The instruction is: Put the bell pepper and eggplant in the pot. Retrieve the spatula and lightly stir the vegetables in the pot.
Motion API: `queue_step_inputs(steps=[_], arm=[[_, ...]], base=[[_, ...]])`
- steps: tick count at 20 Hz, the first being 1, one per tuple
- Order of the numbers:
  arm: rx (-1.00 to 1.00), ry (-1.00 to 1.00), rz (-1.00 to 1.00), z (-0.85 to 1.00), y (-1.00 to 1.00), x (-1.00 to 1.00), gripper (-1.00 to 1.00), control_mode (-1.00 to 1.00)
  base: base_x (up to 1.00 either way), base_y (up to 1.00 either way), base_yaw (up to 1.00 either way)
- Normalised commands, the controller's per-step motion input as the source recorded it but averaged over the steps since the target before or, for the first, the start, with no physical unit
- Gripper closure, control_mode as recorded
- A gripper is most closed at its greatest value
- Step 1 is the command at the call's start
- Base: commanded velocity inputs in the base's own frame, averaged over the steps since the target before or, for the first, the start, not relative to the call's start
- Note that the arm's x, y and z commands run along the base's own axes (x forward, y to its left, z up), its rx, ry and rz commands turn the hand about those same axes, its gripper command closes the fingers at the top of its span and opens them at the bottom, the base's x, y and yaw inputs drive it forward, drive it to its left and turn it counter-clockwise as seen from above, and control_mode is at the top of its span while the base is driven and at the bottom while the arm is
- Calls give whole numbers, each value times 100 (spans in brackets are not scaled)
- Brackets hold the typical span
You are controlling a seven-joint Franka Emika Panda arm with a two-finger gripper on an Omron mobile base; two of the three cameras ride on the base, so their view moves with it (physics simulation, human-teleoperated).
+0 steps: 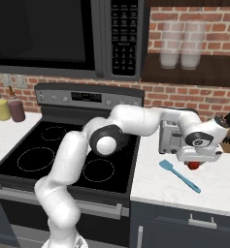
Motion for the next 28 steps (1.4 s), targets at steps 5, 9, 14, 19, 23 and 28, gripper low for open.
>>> queue_step_inputs(steps=[5,9,14,19,23,28], arm=[[-1,-36,-4,100,63,-76,100,-100],[-6,-15,-3,89,100,-23,100,-100],[-5,0,-1,61,100,0,100,-100],[-2,1,-3,33,100,1,100,-100],[0,3,-4,14,100,9,100,-100],[0,2,-4,5,100,22,100,-100]], base=[[0,0,0],[0,0,0],[0,0,0],[0,0,0],[0,0,0],[0,0,0]])
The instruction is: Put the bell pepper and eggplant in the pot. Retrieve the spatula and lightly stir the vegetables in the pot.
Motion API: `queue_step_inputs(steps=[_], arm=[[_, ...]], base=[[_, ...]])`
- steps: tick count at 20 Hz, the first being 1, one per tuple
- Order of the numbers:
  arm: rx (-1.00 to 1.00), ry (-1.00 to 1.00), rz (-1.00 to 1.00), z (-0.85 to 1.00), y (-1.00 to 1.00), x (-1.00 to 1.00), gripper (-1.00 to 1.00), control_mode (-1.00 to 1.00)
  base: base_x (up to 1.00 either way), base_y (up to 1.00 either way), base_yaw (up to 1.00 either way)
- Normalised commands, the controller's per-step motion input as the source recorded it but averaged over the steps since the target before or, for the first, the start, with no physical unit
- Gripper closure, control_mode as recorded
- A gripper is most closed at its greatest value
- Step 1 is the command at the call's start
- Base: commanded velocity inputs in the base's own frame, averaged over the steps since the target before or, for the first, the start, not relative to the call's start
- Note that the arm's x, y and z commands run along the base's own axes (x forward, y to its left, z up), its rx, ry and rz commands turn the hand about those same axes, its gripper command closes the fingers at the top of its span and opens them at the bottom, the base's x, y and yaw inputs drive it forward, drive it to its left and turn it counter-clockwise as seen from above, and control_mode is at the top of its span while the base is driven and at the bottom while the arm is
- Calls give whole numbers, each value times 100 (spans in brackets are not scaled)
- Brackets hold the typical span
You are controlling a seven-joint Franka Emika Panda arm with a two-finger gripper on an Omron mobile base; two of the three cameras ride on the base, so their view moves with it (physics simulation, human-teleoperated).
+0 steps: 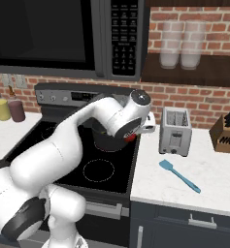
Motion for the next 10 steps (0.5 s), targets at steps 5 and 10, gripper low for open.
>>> queue_step_inputs(steps=[5,10], arm=[[3,0,-3,4,99,50,100,-100],[7,0,0,3,73,67,100,-100]], base=[[0,0,0],[0,0,0]])
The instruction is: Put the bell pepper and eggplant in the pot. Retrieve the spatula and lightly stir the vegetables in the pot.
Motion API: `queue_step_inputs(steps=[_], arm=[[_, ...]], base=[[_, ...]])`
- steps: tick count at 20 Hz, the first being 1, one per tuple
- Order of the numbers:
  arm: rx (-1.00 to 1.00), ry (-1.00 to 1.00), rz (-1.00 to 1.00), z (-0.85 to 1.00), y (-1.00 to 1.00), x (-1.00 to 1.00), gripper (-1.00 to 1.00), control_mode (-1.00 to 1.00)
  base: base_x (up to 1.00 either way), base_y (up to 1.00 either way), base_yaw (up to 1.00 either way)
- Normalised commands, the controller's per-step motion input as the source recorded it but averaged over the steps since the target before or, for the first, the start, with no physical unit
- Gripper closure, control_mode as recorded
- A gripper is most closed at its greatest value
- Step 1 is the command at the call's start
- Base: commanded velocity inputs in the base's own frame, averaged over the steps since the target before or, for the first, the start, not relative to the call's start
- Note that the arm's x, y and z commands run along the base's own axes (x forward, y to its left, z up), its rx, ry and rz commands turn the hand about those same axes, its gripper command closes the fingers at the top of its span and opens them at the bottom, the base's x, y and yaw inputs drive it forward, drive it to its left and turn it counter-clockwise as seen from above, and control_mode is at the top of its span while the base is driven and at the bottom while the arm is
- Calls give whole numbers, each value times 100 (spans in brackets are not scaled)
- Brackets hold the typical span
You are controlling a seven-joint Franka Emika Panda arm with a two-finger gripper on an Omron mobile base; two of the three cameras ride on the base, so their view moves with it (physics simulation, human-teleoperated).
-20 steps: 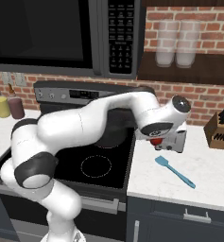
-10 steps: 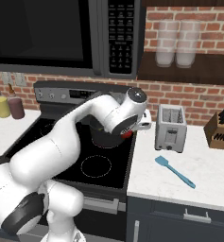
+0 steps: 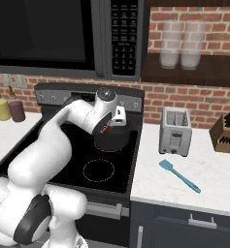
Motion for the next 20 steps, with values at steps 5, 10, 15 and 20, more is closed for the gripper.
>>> queue_step_inputs(steps=[5,10,15,20], arm=[[10,0,0,0,23,82,100,-100],[3,0,0,-14,0,76,100,-100],[0,0,-2,-32,0,35,100,-100],[-2,0,-3,-41,0,16,100,-100]], base=[[0,0,0],[0,0,0],[0,0,0],[0,0,0]])
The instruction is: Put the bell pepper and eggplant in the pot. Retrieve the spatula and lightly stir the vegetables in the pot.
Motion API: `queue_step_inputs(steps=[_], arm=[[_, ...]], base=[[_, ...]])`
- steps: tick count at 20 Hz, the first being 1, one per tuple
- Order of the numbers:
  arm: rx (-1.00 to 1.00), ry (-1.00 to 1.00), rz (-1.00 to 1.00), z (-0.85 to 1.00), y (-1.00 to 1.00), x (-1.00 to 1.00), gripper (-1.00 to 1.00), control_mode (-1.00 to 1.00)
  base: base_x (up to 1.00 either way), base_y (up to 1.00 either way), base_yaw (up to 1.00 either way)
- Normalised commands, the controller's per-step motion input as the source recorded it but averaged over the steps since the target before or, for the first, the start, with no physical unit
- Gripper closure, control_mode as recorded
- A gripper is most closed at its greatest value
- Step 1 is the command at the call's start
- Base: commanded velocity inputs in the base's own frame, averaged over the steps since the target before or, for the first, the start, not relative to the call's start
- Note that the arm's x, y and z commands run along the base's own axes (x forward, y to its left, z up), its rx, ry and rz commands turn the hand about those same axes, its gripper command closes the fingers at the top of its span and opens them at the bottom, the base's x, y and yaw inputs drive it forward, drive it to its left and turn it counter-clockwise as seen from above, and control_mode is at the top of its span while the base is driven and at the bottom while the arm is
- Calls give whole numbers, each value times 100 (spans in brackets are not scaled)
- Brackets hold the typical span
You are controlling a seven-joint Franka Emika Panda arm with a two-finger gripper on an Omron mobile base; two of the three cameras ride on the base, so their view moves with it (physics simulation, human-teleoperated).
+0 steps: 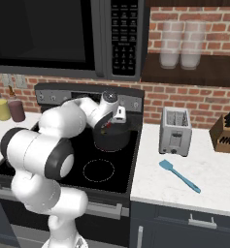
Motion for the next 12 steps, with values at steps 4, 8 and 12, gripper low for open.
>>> queue_step_inputs(steps=[4,8,12], arm=[[-2,0,-3,-41,3,19,100,-100],[-1,0,-4,-35,4,23,100,-100],[0,0,-4,-28,6,22,100,-100]], base=[[0,0,0],[0,0,0],[0,0,0]])
